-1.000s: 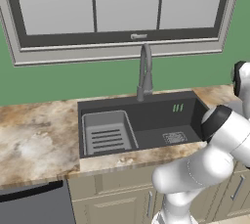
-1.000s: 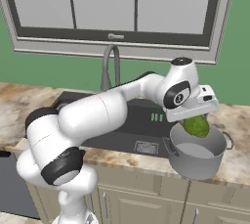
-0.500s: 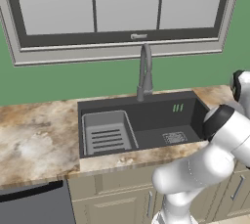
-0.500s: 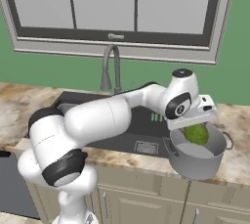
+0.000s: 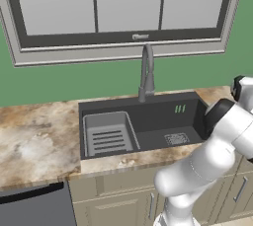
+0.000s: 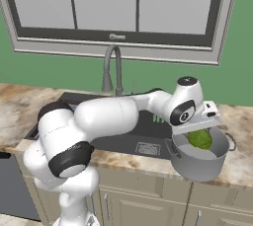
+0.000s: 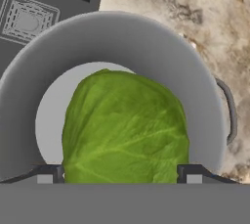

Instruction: Dump the lettuce from the pot into the sink. Then turn on the water and wash the lettuce. Then turn off the water and put the lettuce back in the pot.

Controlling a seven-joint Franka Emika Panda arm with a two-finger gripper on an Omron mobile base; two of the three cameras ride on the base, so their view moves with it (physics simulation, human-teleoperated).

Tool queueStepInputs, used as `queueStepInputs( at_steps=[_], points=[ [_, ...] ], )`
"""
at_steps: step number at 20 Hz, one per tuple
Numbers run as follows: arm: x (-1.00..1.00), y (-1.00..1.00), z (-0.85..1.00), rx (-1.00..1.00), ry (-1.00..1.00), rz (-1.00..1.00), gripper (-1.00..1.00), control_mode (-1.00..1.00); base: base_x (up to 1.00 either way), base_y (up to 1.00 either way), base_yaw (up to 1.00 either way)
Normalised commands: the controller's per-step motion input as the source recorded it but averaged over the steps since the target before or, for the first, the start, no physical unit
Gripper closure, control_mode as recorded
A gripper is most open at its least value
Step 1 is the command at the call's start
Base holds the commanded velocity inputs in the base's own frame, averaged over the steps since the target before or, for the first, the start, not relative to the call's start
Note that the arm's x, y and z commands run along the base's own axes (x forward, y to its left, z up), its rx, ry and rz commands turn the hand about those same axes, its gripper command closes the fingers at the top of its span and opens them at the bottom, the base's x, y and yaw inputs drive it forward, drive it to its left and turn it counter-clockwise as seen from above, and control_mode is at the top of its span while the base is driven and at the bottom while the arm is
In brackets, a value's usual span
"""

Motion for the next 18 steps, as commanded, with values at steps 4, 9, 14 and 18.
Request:
queueStepInputs(
  at_steps=[4, 9, 14, 18],
  points=[
    [0.17, -0.15, -0.20, 0.04, 0.00, 0.00, 1.00, -1.00, 0.00, 0.00, 0.00],
    [0.21, -0.17, -0.18, 0.05, 0.00, 0.00, 1.00, -1.00, 0.00, 0.00, 0.00],
    [0.19, -0.16, -0.18, 0.04, 0.00, 0.00, 1.00, -1.00, 0.00, 0.00, 0.00],
    [0.00, -0.01, 0.00, 0.02, 0.00, -0.02, -1.00, -1.00, 0.00, 0.00, 0.00]
  ],
)
